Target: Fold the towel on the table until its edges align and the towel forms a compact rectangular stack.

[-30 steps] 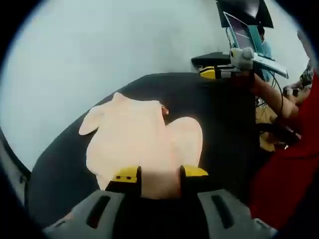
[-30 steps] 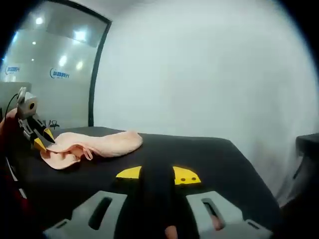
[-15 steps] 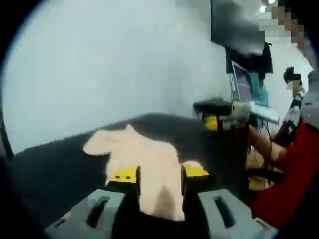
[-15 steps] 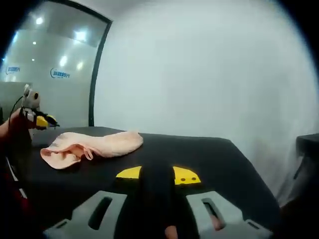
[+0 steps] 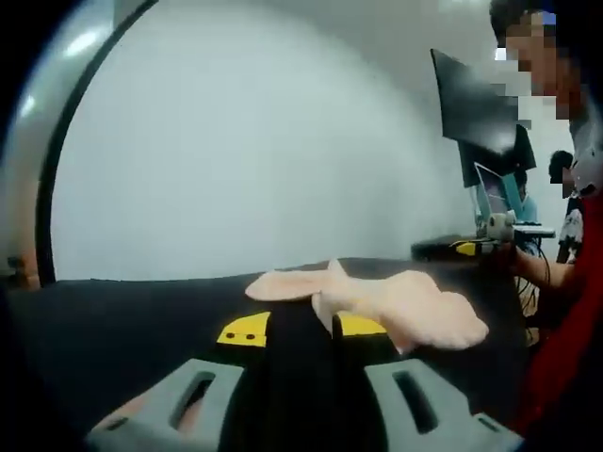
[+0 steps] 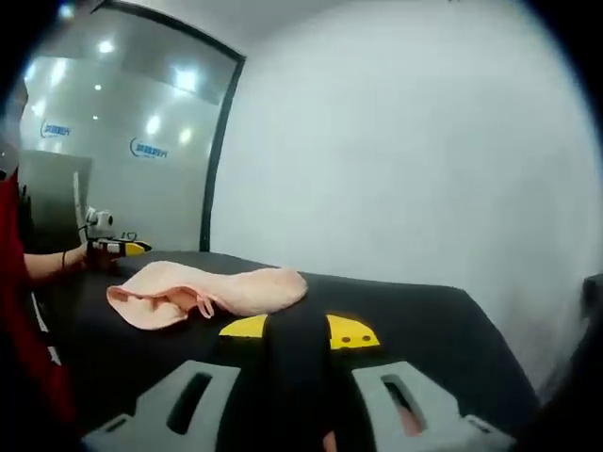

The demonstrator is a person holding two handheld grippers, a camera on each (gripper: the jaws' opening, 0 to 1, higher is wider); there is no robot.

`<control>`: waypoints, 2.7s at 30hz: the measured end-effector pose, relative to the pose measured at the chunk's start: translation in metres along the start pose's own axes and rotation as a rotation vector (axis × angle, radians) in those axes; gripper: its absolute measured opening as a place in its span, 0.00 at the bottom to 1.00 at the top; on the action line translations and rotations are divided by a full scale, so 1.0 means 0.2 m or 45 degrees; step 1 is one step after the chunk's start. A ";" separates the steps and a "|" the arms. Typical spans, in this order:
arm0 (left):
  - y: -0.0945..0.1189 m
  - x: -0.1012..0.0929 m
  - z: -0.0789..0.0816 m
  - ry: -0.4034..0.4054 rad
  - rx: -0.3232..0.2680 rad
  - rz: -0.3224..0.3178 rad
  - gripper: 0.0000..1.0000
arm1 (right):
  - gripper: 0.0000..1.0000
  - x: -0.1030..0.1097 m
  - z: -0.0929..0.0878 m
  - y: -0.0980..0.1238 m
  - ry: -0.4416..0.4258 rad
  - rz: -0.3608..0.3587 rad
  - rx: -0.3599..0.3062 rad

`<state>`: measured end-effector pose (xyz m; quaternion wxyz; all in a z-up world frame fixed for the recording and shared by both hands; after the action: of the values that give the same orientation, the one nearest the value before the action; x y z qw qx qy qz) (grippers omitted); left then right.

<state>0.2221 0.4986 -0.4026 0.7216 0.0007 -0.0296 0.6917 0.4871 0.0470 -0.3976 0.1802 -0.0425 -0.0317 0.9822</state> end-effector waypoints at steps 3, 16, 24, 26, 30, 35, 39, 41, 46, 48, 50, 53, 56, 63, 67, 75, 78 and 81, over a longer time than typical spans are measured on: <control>-0.01 -0.01 0.00 -0.018 0.004 -0.001 0.26 | 0.19 0.01 -0.01 -0.01 0.010 0.009 0.025; -0.02 0.01 -0.02 -0.026 0.039 0.010 0.26 | 0.19 0.01 -0.02 -0.01 0.044 0.004 0.052; -0.03 0.01 -0.02 -0.032 0.045 0.013 0.26 | 0.19 0.01 -0.02 -0.01 0.048 0.003 0.053; -0.03 0.01 -0.02 -0.036 0.050 0.012 0.26 | 0.19 0.01 -0.02 -0.01 0.051 0.003 0.052; -0.03 0.01 -0.02 -0.041 0.051 0.022 0.26 | 0.19 0.01 -0.02 -0.01 0.049 0.001 0.054; -0.06 -0.08 0.03 -0.110 0.155 0.050 0.26 | 0.19 0.01 -0.02 -0.02 0.049 -0.001 0.063; -0.11 -0.24 0.13 -0.203 0.234 -0.089 0.26 | 0.19 0.00 -0.03 -0.02 0.055 -0.002 0.076; -0.12 -0.31 0.16 -0.250 0.277 -0.140 0.26 | 0.19 0.00 -0.03 -0.02 0.053 -0.002 0.074; -0.15 -0.52 0.15 -0.395 0.438 -0.307 0.25 | 0.19 0.00 -0.03 -0.02 0.054 -0.003 0.075; -0.17 -0.59 0.14 -0.393 0.486 -0.359 0.25 | 0.19 0.00 -0.03 -0.01 0.054 -0.002 0.074; -0.19 -0.66 0.14 -0.392 0.506 -0.391 0.25 | 0.19 0.00 -0.03 -0.01 0.053 -0.002 0.077; -0.20 -0.72 0.11 -0.435 0.584 -0.418 0.25 | 0.19 0.00 -0.03 -0.01 0.054 -0.001 0.077; -0.21 -0.78 0.07 -0.476 0.643 -0.458 0.26 | 0.19 0.00 -0.03 -0.01 0.055 -0.001 0.077; -0.24 -0.80 0.04 -0.671 0.703 -0.386 0.23 | 0.19 0.00 -0.03 -0.01 0.057 0.000 0.077; -0.24 -0.77 0.06 -0.668 0.670 -0.373 0.04 | 0.19 0.00 -0.03 -0.01 0.056 0.000 0.076; -0.21 -0.66 0.16 -0.863 0.626 -0.186 0.03 | 0.19 0.00 -0.04 -0.02 0.056 -0.001 0.083; -0.19 -0.56 0.25 -0.853 0.573 -0.086 0.03 | 0.19 0.00 -0.04 -0.02 0.057 -0.001 0.085; -0.16 -0.49 0.36 -0.850 0.521 -0.001 0.03 | 0.19 0.00 -0.04 -0.02 0.059 -0.002 0.087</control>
<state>0.2475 0.3964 -0.3334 0.6574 0.3696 -0.1241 0.6448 0.4894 0.0502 -0.4054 0.1831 -0.0591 0.0061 0.9813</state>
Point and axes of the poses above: the point that each gripper's makers call its tool centre point, and the gripper's own axes: y roughly backward along the fingers, x roughly to its left, z roughly out of its top, the point moved 9 cm from there along y, roughly backward along the fingers, and after that the axes turned 4 degrees about z, right-handed, at the moved point
